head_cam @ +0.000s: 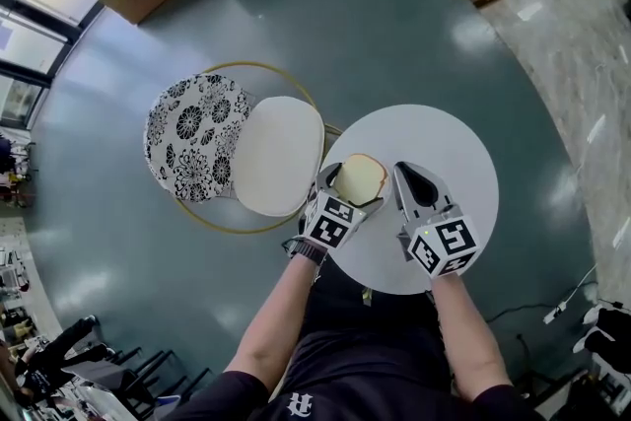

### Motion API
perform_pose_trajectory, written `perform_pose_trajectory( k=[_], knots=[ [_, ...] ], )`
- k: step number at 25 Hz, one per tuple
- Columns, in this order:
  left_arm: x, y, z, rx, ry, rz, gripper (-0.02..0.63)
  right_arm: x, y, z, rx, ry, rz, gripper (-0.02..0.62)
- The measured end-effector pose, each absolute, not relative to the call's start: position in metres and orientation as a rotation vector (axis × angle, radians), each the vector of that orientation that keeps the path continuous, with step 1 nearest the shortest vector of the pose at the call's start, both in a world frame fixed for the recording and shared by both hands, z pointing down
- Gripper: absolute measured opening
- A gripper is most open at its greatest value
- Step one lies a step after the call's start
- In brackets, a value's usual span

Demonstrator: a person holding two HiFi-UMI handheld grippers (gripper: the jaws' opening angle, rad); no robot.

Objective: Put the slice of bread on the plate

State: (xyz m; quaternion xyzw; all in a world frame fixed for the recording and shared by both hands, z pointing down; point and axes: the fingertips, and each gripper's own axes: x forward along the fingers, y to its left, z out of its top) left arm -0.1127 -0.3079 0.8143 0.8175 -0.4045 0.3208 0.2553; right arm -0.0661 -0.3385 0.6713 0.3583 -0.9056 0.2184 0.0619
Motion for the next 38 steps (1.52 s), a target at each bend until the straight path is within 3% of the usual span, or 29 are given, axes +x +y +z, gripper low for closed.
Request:
perform_pose_trajectory(
  k=[25, 38],
  knots=[
    [-0.110, -0.307, 0.852, 2.222, -1.078, 0.929, 0.515, -0.066, -0.339, 0.689, 1.053, -2.729, 0.702, 0.008],
    [-0.115, -0.310, 0.799, 2.228, -1.114, 0.856, 0.529, -0.067, -0.337, 0.664, 1.025, -2.714, 0.708, 0.008]
  ],
)
